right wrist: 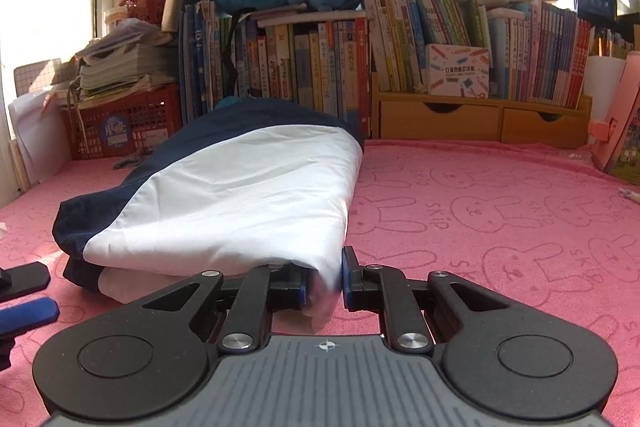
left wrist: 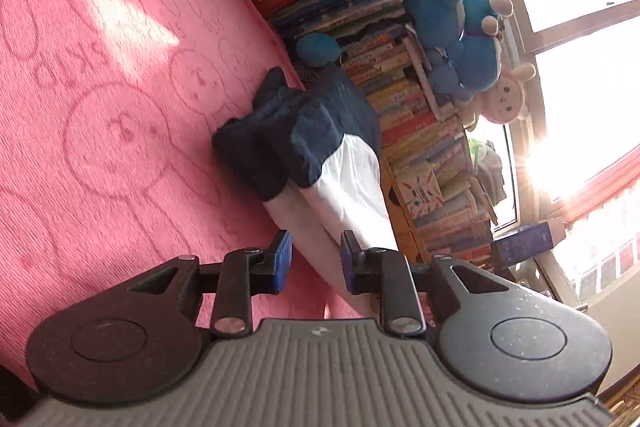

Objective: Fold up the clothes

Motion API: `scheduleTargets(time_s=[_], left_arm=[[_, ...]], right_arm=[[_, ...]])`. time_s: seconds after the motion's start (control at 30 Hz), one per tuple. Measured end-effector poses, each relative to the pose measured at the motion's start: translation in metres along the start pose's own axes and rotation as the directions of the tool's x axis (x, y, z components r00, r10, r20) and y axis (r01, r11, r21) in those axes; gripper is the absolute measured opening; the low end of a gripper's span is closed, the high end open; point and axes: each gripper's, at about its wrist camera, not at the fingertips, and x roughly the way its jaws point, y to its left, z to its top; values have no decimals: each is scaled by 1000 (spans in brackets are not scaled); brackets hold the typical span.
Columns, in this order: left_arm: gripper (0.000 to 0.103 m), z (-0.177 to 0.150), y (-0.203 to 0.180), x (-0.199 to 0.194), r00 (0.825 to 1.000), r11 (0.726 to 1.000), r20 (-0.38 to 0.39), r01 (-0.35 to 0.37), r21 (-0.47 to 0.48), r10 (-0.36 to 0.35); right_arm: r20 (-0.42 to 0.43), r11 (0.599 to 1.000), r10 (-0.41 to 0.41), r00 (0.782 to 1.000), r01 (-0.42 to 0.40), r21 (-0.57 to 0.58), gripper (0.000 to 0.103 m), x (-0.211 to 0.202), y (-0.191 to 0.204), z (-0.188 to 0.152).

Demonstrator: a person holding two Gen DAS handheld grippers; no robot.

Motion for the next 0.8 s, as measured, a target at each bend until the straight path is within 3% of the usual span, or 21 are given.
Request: scheduleTargets(time_s=[0.17,0.3,0.4,0.5,0.6,0.67,0.7,0.77,0.8], left_arm=[[33,-17,-8,45,998,996,-43,34,-87,-38],[37,-19,-9,69,998,983,23,54,-173,-50],[21,-15,-14,73,994,991,94,-49,-121,61],[13,0,-13,61,959,979,199,-194,-55,201],[11,19,0,32,905,957,314,-283,-56,286],[12,29,2,15,843,921,389,-387,-40,371],[10,30,-2,7,752,859,458,-510,-52,474],[8,33,-13,-4,586,732,551,-678,-69,594],[8,34,-14,-12,602,749,558,-661,-53,571]], right_arm=[[76,990,-19,997,30,-140,17,-8,8,6],[95,980,-30,995,48,-191,13,-11,8,5],[101,973,-36,994,58,-223,13,-11,9,1],[93,970,-33,995,55,-236,12,-10,8,-2],[87,967,-25,996,47,-251,13,-10,9,-6],[81,965,-17,997,38,-260,13,-10,10,-9],[82,963,-20,996,41,-267,13,-11,11,-10],[90,957,-32,995,57,-283,13,-10,15,-13],[86,958,-31,996,55,-281,13,-9,15,-13]])
